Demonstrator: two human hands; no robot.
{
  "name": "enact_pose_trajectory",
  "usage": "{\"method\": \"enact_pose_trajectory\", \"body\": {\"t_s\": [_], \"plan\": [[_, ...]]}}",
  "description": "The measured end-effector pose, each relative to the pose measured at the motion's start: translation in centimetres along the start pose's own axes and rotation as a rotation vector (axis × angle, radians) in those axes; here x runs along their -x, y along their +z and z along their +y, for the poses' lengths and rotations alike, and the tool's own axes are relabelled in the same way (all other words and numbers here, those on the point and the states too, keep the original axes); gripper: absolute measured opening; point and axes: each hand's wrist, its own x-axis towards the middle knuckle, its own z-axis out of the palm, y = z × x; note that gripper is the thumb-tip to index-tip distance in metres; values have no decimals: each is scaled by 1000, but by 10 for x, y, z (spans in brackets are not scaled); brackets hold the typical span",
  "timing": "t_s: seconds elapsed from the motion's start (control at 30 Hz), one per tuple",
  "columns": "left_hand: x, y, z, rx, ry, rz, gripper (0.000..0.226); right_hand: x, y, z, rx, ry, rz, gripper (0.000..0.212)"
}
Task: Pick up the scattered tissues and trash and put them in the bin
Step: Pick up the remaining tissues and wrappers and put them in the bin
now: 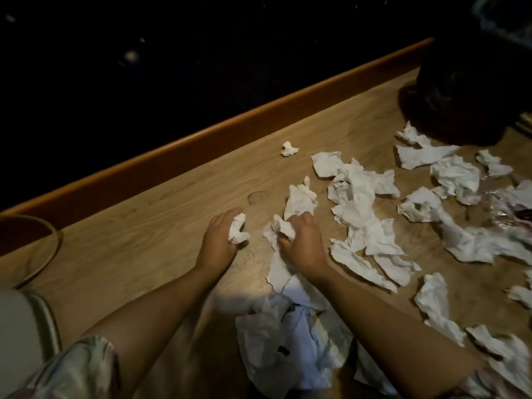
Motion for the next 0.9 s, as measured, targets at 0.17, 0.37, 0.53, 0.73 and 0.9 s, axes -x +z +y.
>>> {"method": "enact_pose_trajectory", "body": {"t_s": [0.17,0.37,0.53,0.73,0.9], "plan": [[-12,-18,13,160,-228,123,23,-15,-25,-32,-215,53,171,24],[-35,-38,54,263,-385,312,9,-42,-83,-69,-699,385,249,35],[-57,-73,117,445,-246,251,22,-75,-152,-92,-898,426,196,90],[-83,-113,193,453,-168,134,46,-113,-249,-111,-713,221,215,62],[-107,-124,239,536,-292,111,48,-135,-298,-98,-590,168,320,19]]}}
